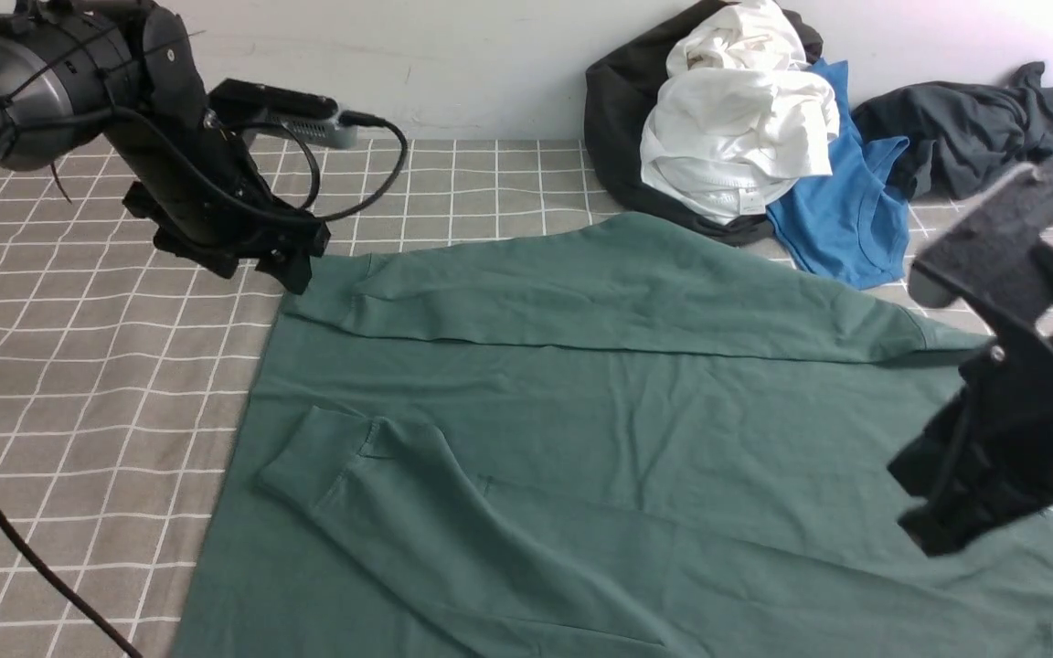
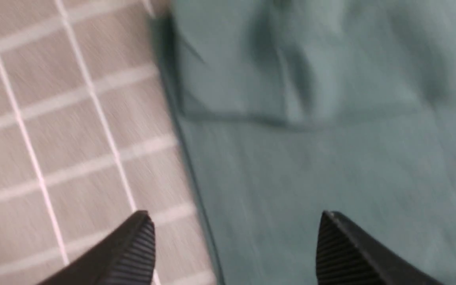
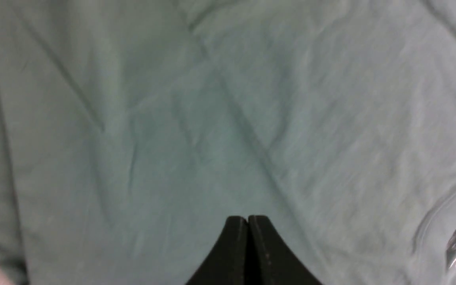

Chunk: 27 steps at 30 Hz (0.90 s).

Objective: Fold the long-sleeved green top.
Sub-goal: Use the left arm to clamp the cuff farthest from it

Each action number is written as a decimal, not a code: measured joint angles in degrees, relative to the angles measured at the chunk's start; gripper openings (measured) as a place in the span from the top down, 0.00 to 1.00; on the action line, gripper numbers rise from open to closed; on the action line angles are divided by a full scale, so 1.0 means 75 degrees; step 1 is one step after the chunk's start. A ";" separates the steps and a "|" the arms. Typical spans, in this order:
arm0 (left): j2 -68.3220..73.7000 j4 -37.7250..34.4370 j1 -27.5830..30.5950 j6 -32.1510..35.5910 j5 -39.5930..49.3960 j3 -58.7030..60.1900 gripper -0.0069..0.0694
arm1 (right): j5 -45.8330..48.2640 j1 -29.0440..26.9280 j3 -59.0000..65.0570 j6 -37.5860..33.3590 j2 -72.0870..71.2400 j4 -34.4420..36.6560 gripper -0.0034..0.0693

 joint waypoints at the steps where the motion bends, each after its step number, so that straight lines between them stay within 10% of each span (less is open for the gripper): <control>1: 0.0254 -0.0028 0.0073 -0.0011 -0.0096 -0.0255 0.24 | -0.0041 0.0000 -0.0203 0.0037 0.0247 -0.0051 0.97; 20: 0.2084 -0.1409 0.0135 0.0744 -0.0975 -0.1539 0.25 | -0.0073 0.0000 -0.1109 -0.0036 0.2141 -0.0075 0.97; 27: 0.2213 -0.1411 0.0129 0.0791 -0.0991 -0.1549 0.49 | -0.0073 0.0000 -0.1115 -0.0085 0.2180 -0.0084 0.97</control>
